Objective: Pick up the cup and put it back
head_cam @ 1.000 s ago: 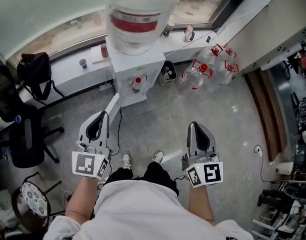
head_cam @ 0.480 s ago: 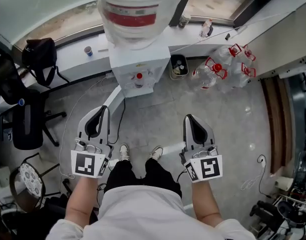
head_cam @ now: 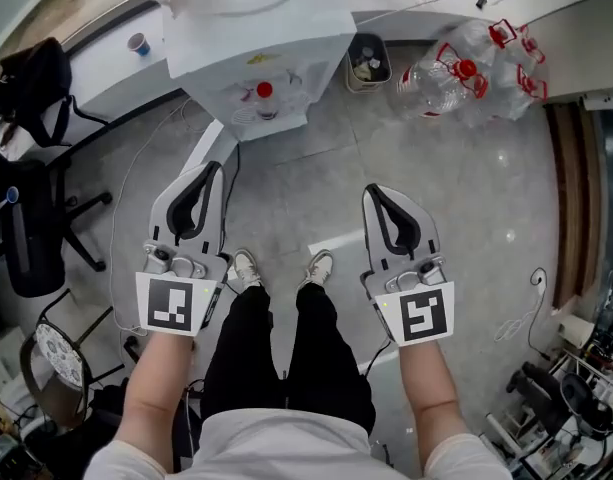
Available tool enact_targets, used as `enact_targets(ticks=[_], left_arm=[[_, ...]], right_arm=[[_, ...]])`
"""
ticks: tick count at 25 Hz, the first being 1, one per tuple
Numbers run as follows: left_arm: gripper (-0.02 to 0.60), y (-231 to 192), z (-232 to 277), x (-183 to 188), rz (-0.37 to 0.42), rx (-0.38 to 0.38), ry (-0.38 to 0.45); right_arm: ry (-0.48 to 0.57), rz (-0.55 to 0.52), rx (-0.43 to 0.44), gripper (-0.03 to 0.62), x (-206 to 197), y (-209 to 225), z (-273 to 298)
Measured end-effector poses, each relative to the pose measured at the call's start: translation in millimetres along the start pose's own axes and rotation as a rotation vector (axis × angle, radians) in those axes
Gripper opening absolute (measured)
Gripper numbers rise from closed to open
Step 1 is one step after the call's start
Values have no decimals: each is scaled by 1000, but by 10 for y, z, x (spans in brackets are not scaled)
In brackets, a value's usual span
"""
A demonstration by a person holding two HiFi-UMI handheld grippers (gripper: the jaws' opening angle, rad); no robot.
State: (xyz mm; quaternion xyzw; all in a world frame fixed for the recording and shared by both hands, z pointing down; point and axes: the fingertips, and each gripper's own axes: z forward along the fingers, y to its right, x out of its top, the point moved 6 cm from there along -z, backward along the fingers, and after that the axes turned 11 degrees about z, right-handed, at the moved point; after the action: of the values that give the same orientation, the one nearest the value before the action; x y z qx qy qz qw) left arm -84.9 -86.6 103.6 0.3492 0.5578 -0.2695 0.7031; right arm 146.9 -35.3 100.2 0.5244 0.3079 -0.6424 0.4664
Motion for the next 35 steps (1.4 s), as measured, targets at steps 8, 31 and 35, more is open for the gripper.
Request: enact_targets(ticks=[8, 31, 35], left_arm=[[25, 129, 348, -1487, -18, 25, -55], [191, 692, 1634, -5065, 48, 38, -18], [227, 665, 1999, -5535, 58, 53, -14]], right_arm=[[-20, -35, 45, 20, -1355, 72, 603], [103, -156, -27, 20, -4325, 1025, 1925], [144, -181, -19, 20, -4541, 1193, 2120]])
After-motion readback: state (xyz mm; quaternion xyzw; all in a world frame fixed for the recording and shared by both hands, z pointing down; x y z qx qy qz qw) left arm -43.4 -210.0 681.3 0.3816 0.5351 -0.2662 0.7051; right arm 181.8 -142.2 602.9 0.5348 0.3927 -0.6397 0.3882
